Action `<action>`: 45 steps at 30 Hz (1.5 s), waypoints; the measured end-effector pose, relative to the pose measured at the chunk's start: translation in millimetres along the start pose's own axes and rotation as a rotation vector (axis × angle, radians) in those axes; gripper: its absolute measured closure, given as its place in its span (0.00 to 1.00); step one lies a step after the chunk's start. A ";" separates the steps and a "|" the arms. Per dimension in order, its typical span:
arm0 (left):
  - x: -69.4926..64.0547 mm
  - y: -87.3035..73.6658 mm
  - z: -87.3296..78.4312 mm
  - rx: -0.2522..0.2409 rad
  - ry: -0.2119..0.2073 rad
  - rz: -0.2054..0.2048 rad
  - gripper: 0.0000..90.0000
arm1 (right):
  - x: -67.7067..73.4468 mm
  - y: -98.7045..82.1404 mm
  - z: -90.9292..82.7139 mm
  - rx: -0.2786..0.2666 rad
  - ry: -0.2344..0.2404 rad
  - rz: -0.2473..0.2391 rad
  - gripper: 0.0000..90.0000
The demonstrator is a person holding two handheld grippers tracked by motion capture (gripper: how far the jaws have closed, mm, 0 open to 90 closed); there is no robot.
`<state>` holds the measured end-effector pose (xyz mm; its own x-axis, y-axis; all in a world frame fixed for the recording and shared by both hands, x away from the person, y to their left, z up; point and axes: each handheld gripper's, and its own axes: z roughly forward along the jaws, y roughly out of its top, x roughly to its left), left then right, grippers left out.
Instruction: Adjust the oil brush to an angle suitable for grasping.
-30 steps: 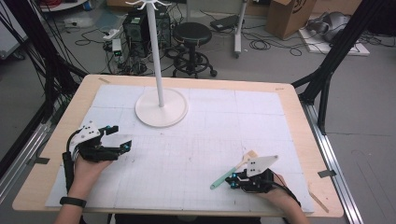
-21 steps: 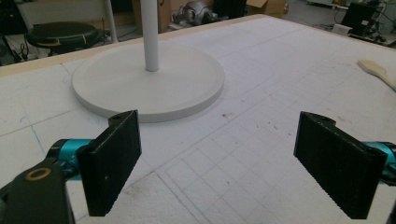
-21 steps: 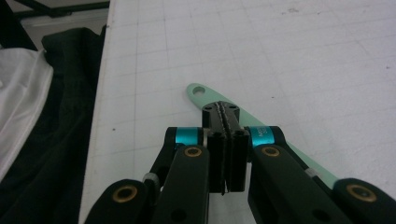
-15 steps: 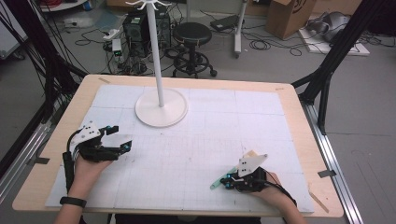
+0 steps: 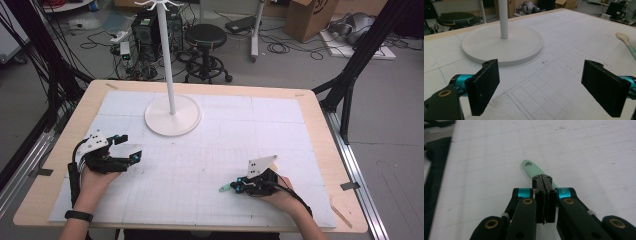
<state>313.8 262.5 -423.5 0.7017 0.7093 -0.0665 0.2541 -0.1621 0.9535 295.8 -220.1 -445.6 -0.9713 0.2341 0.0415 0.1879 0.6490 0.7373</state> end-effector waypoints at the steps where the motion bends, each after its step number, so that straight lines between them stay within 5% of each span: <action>1: -0.2 0.0 -0.1 0.000 0.003 0.000 0.17 | -2.9 2.5 1.8 0.003 -0.009 0.009 1.00; 10: -0.2 0.2 -0.2 0.000 0.001 0.002 0.17 | -24.7 17.3 13.0 0.028 -0.062 0.046 1.00; 34: -1.2 -0.2 -0.8 0.012 -0.007 0.003 0.17 | -90.1 26.5 17.2 0.031 -0.276 0.250 1.00; 41: -1.5 -0.6 -1.6 0.021 -0.009 0.001 0.17 | -98.9 21.1 12.5 0.013 -0.308 0.305 1.00; 45: -2.3 -0.3 -1.4 0.022 -0.010 0.003 0.17 | -98.0 21.7 12.4 0.015 -0.316 0.288 1.00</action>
<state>311.2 261.8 -423.2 0.7090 0.7020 -0.0671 0.2671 -0.1792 0.9468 396.9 -220.0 -442.0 -0.7871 0.6159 0.0335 0.4490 0.5349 0.7158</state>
